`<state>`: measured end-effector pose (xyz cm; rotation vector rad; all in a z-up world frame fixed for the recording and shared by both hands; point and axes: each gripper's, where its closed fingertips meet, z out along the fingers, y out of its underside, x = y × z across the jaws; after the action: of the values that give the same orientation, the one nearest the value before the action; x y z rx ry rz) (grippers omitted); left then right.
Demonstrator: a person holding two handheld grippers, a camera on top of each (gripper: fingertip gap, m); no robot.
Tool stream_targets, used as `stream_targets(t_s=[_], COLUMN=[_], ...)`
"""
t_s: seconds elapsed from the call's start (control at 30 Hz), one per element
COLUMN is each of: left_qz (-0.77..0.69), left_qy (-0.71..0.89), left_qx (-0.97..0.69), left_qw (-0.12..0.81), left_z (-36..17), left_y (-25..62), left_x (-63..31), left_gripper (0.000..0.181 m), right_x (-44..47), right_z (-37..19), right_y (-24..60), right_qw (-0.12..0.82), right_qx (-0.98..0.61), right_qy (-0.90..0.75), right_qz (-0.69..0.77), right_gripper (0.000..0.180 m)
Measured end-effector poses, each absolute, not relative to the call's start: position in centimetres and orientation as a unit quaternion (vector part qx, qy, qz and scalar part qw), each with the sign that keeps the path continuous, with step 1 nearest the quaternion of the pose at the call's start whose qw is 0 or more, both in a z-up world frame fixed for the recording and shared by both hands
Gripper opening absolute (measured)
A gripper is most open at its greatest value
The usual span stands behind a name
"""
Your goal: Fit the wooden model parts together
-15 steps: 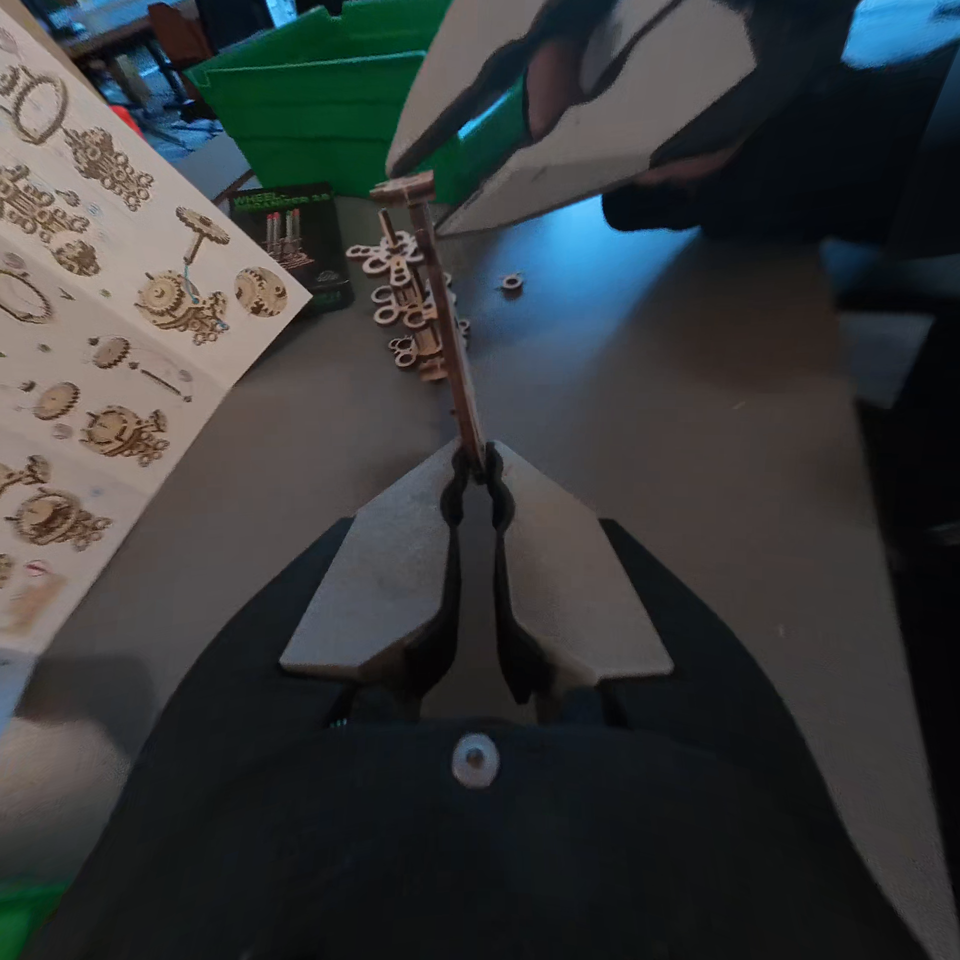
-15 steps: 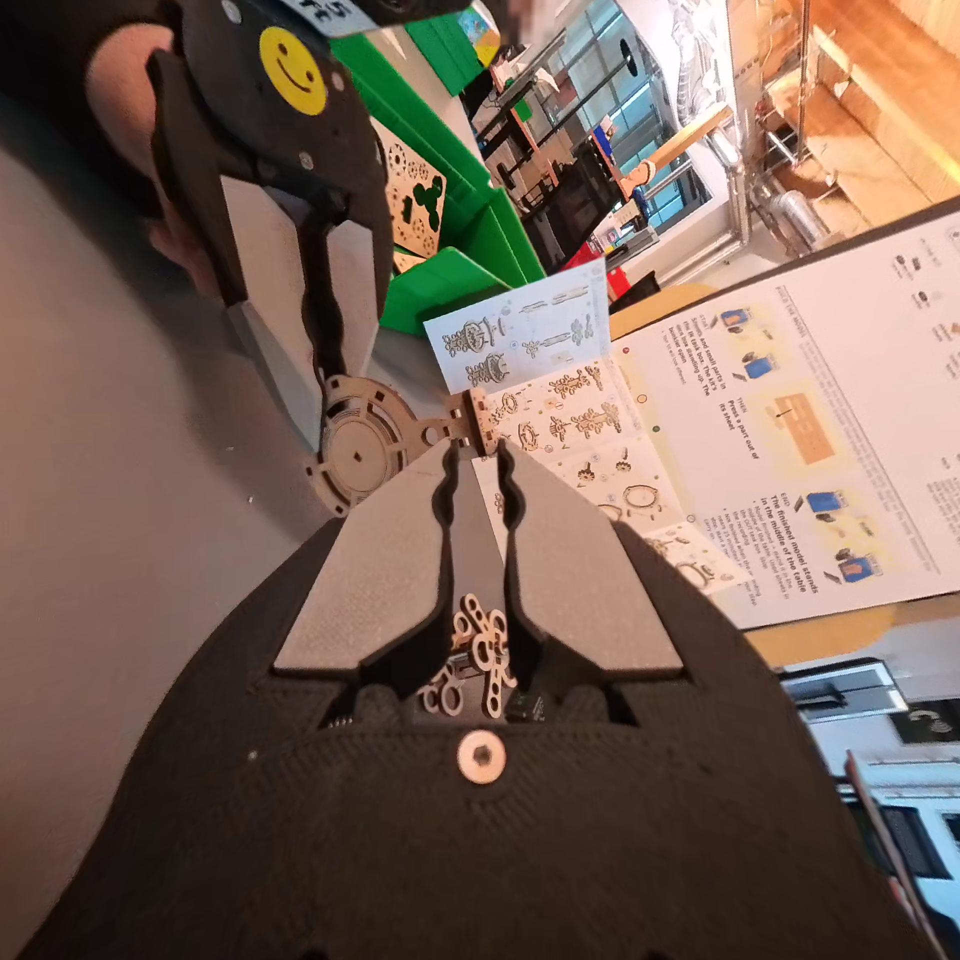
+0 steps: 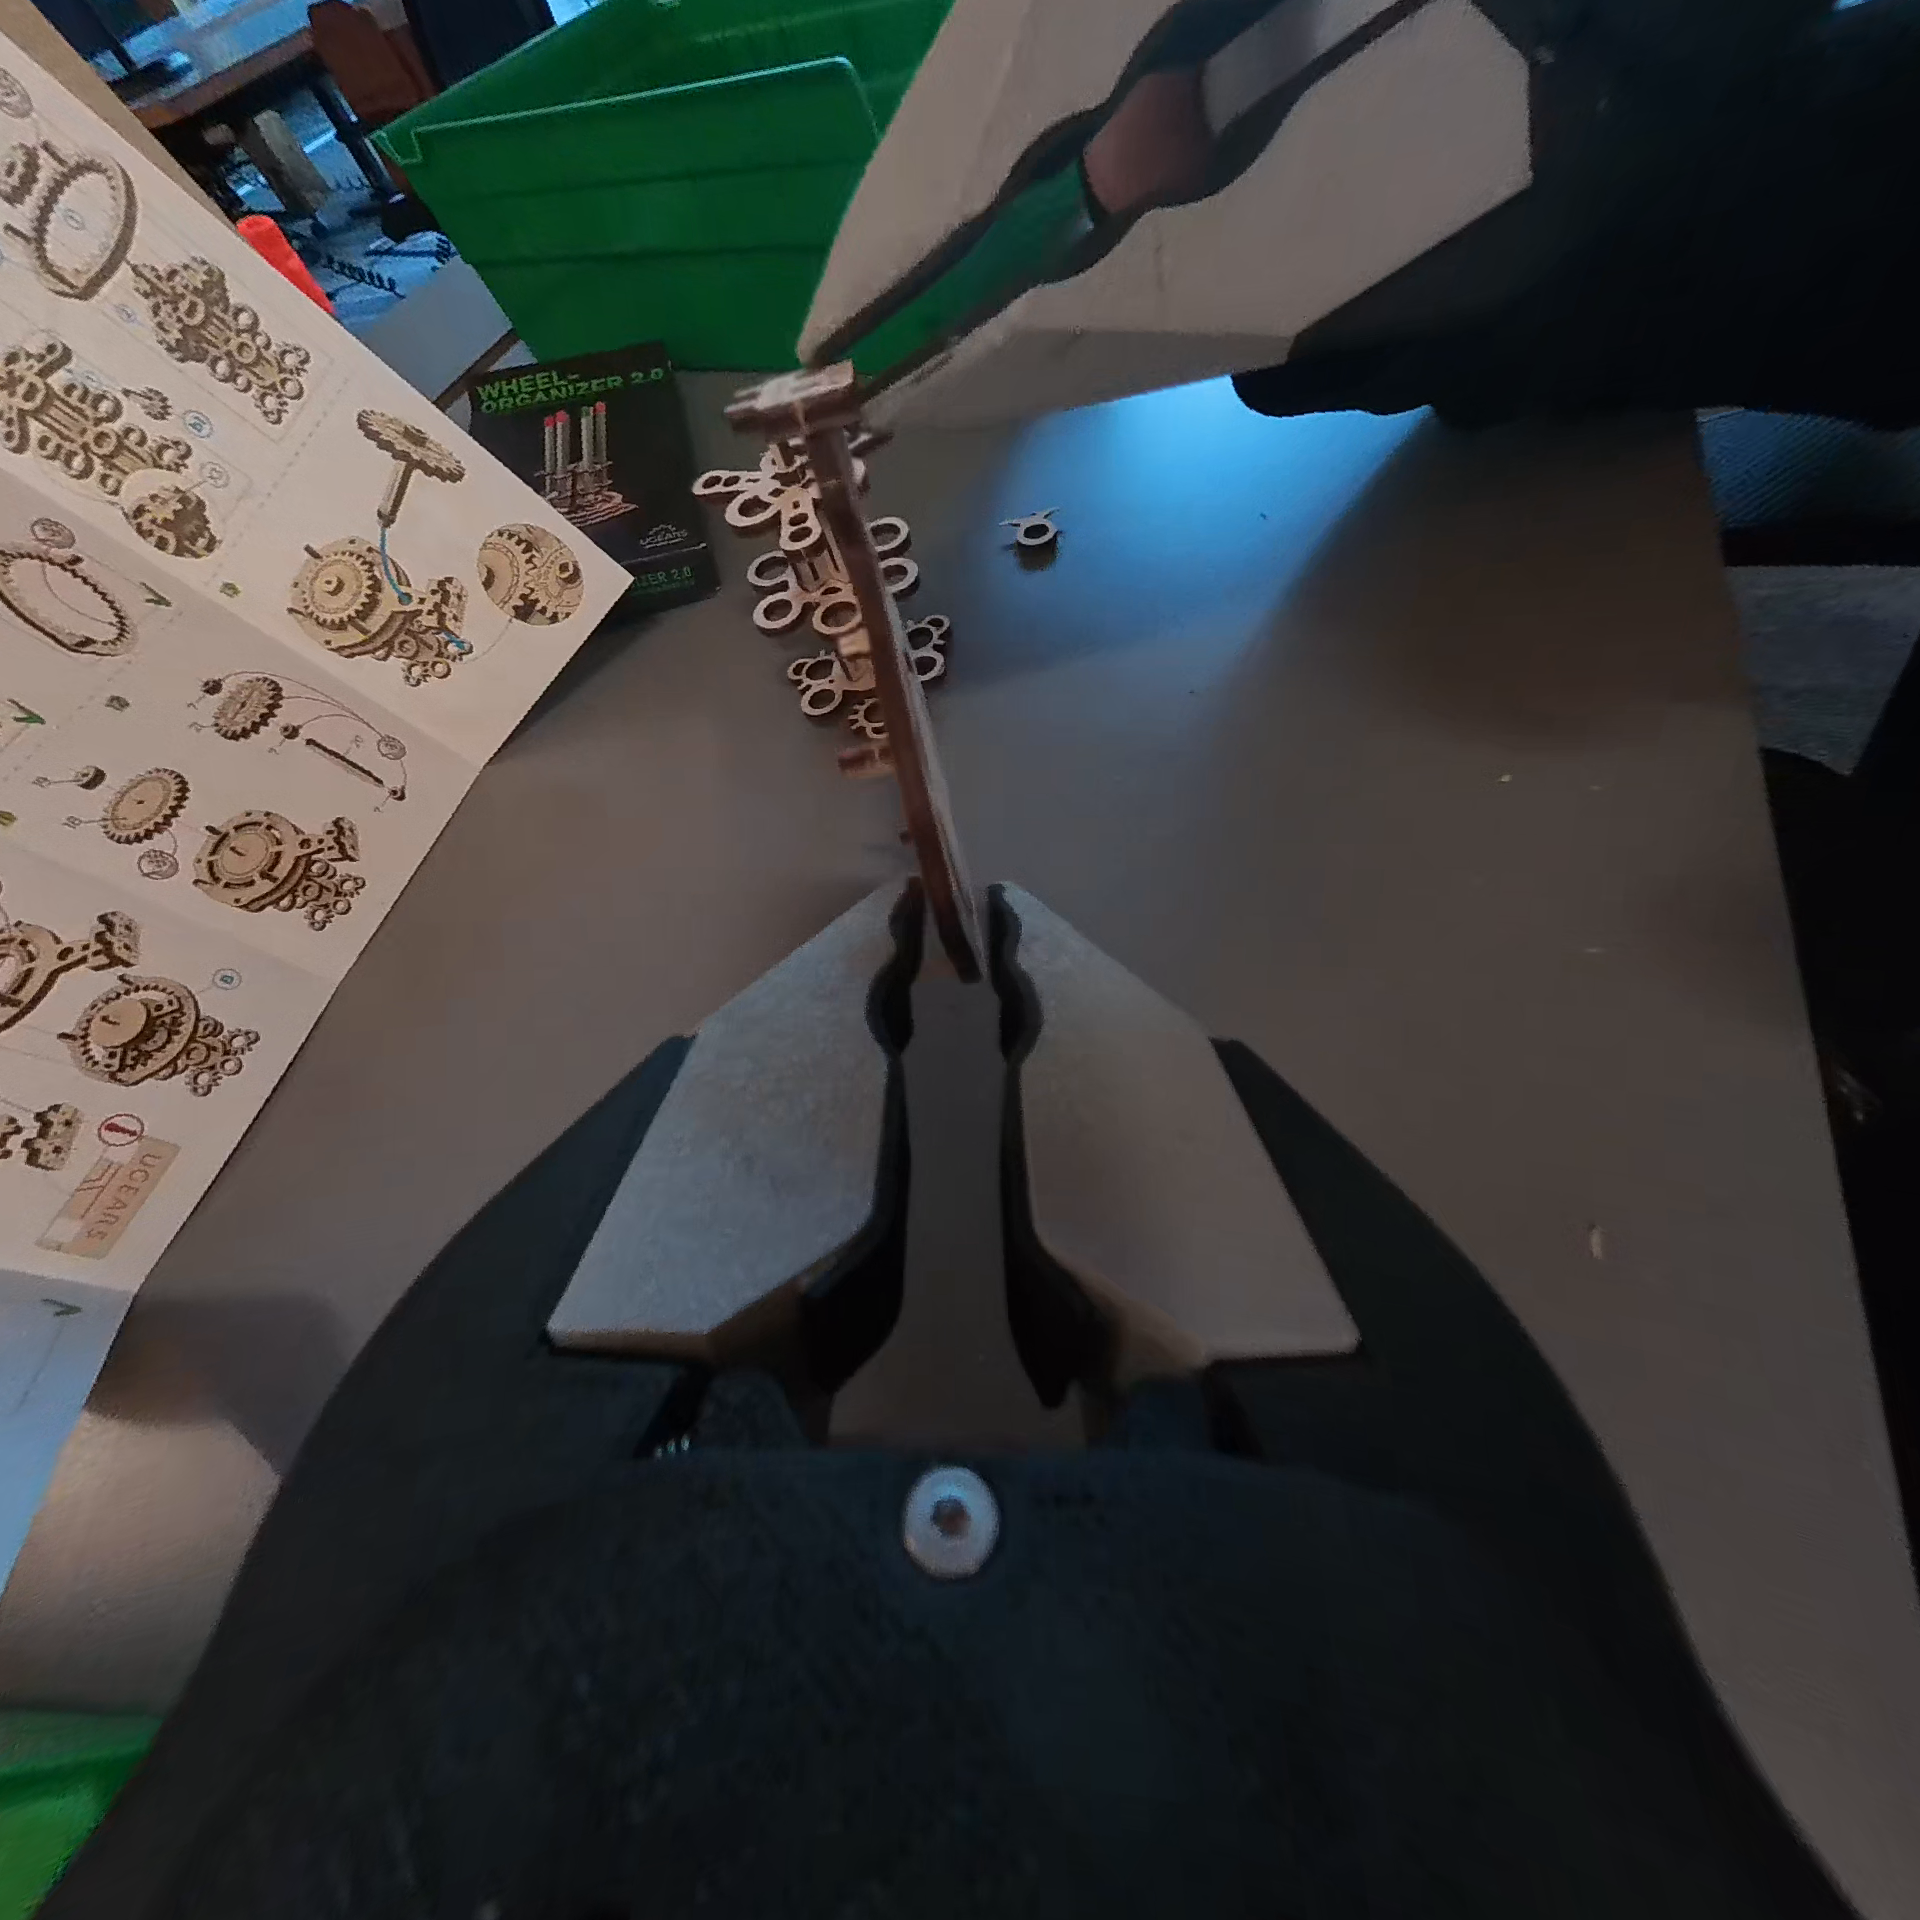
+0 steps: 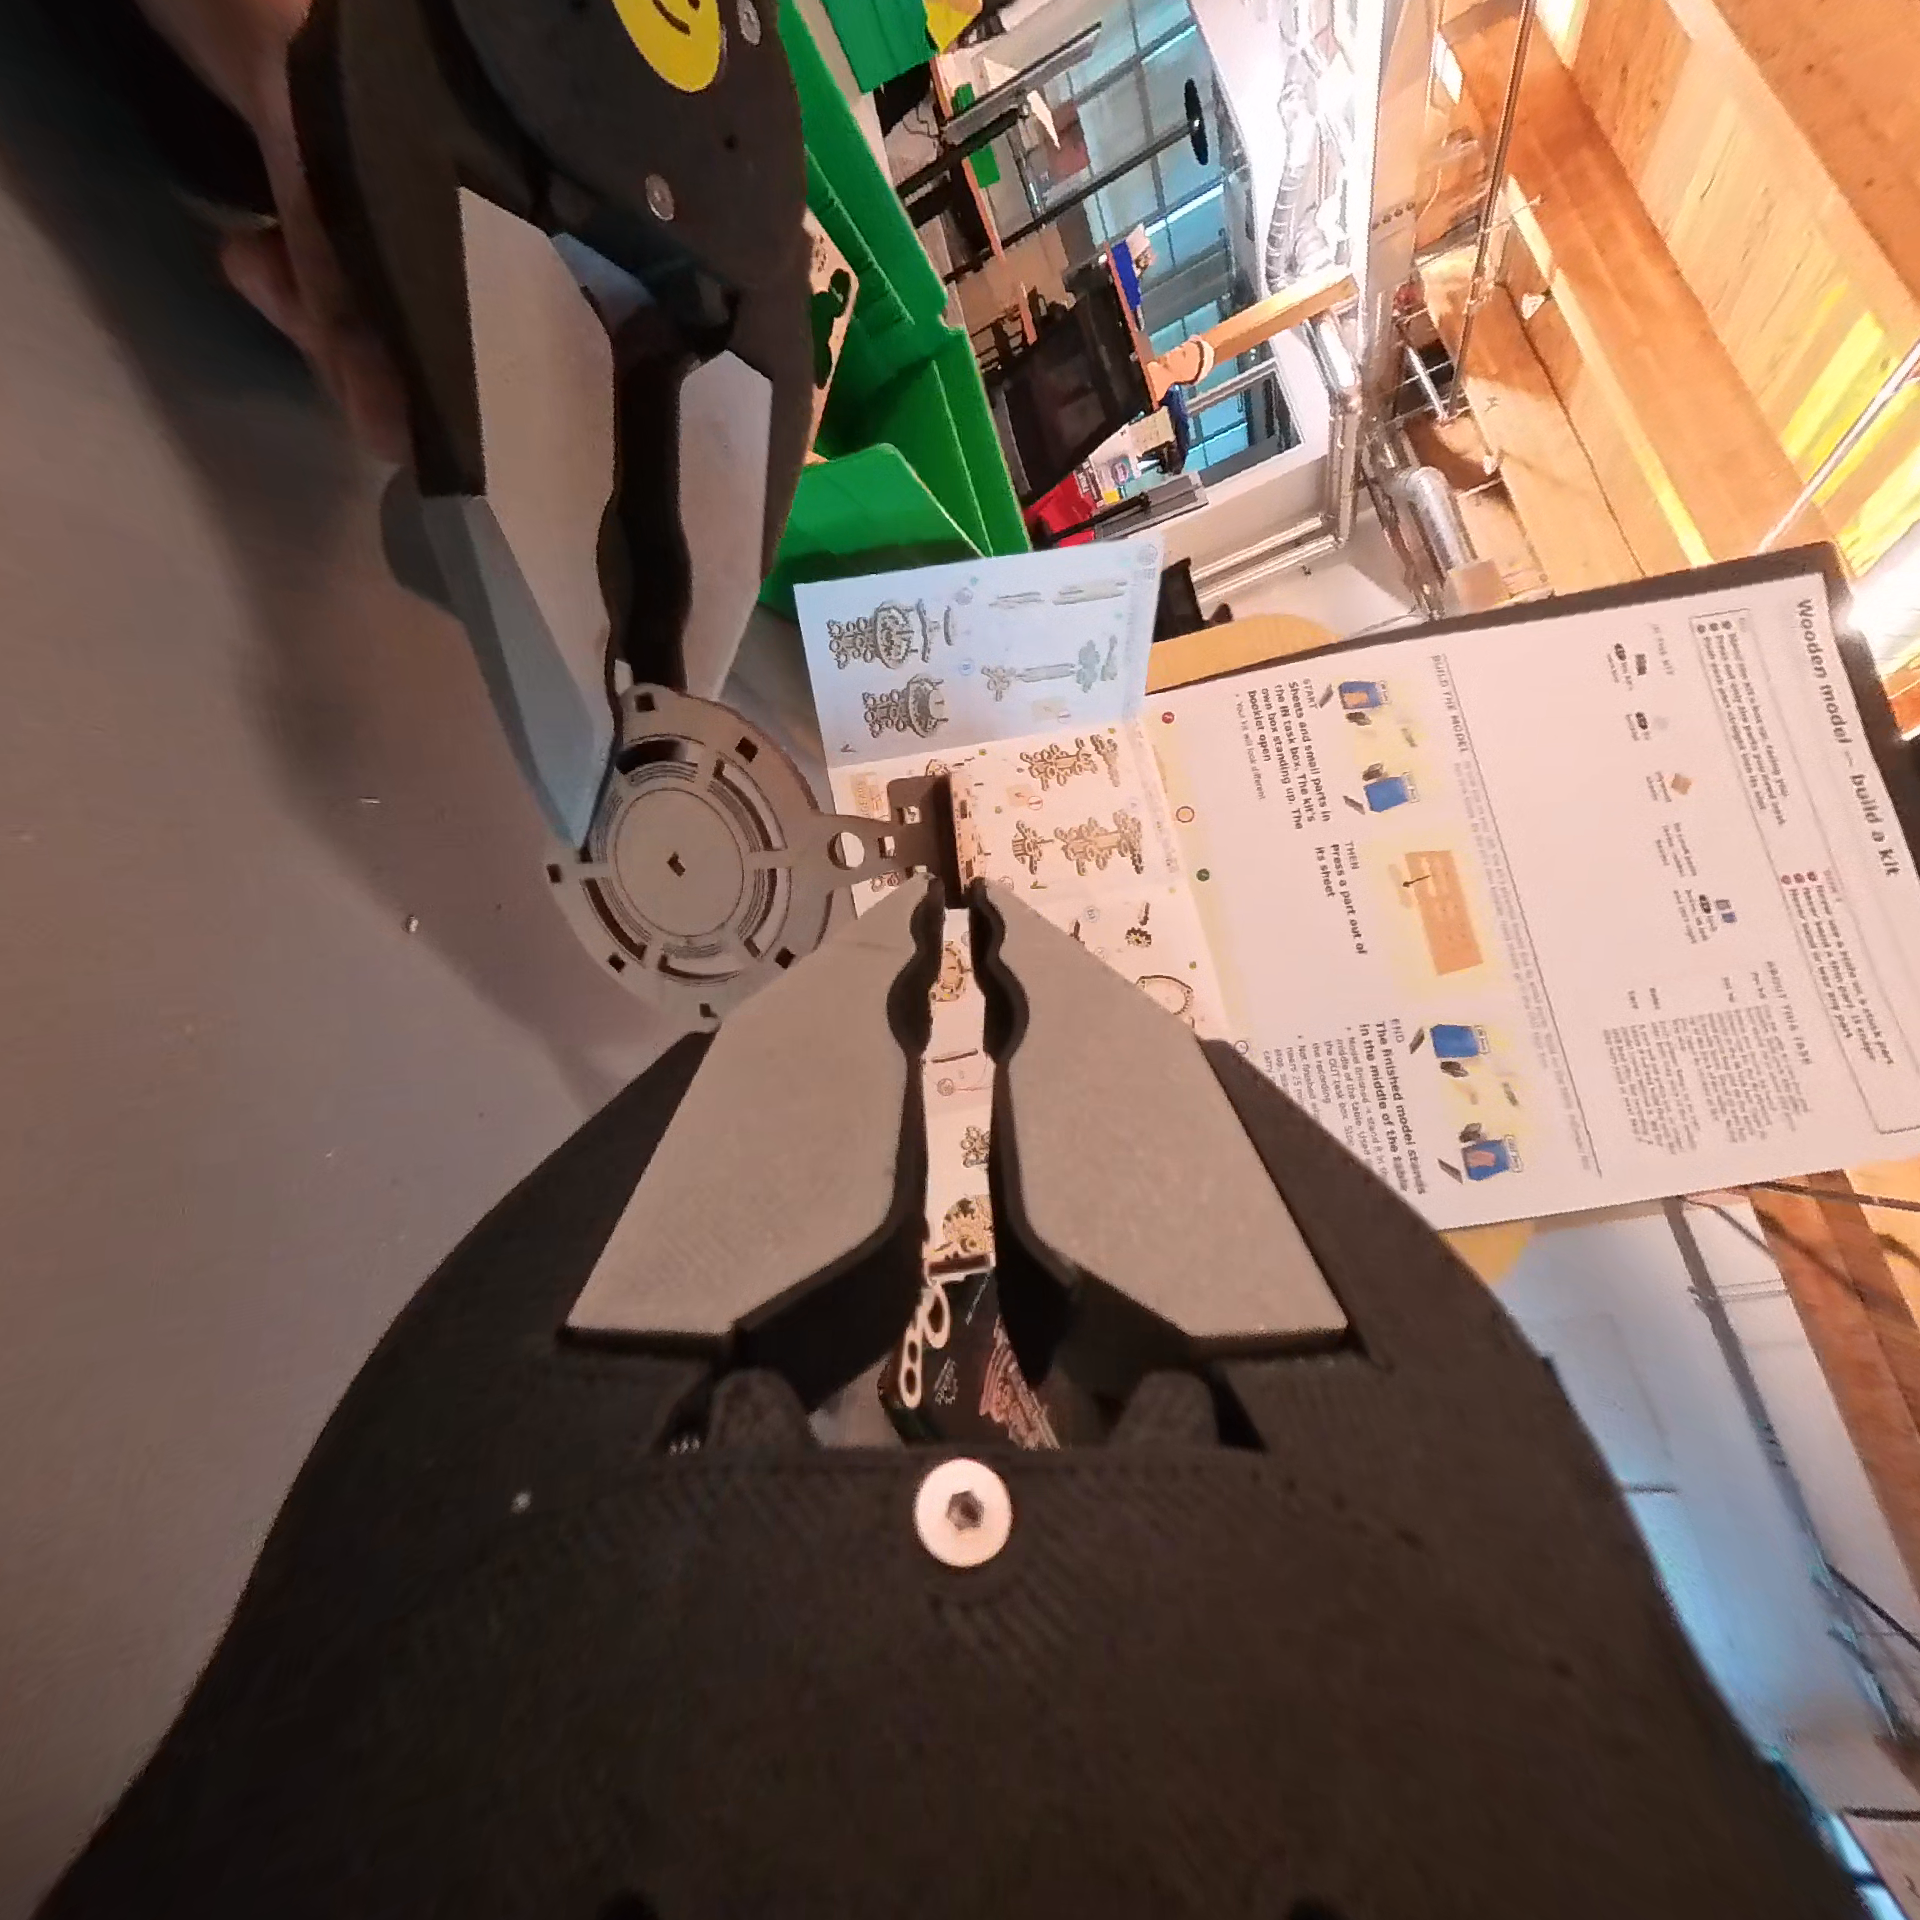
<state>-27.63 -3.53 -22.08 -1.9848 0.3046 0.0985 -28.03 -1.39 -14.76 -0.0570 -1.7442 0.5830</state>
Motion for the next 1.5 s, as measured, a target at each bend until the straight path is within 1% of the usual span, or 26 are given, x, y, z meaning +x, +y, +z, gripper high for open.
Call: stream_targets(t_s=[0.1, 0.17, 0.27, 0.43, 0.63, 0.87, 0.97, 1.2, 1.5], left_qz=[0.024, 0.011, 0.0, -0.019, -0.023, -0.06, -0.087, -0.097, -0.103], left_qy=[0.111, 0.098, 0.079, 0.076, 0.073, 0.044, 0.034, 0.028, 0.012], left_qx=[-0.832, -0.827, -0.812, -0.797, -0.787, -0.801, -0.805, -0.81, -0.806], left_qw=[0.542, 0.554, 0.578, 0.599, 0.612, 0.594, 0.586, 0.578, 0.583], left_z=[-21.8, -21.2, -19.9, -18.5, -17.8, -18.6, -19.0, -19.2, -19.1], left_y=[-3.6, -3.6, -3.7, -3.7, -3.3, -3.1, -3.0, -3.0, -3.0], left_x=[-27.8, -27.9, -28.4, -27.9, -27.5, -28.0, -27.8, -27.6, -27.9], left_gripper=[0.026, 0.034, 0.036, 0.024, 0.001, 0.0, 0.001, 0.001, 0.001], right_x=[-28.1, -28.1, -28.2, -28.2, -28.3, -28.7, -28.7, -28.8, -29.1], right_z=[-14.8, -15.0, -15.4, -16.1, -16.4, -17.1, -17.1, -17.2, -16.9], right_y=[-1.3, -1.4, -1.6, -2.7, -3.6, -3.6, -3.8, -4.9, -4.6], right_qw=[0.61, 0.608, 0.605, 0.594, 0.581, 0.57, 0.583, 0.632, 0.631], right_qx=[-0.026, -0.026, -0.023, -0.023, -0.036, -0.045, -0.035, 0.018, -0.013], right_qy=[-0.752, -0.755, -0.759, -0.766, -0.769, -0.777, -0.77, -0.748, -0.745], right_qz=[0.247, 0.245, 0.237, 0.243, 0.264, 0.264, 0.258, 0.2, 0.214], right_gripper=[0.0, 0.0, 0.0, 0.0, 0.0, 0.0, 0.006, 0.0, 0.0])
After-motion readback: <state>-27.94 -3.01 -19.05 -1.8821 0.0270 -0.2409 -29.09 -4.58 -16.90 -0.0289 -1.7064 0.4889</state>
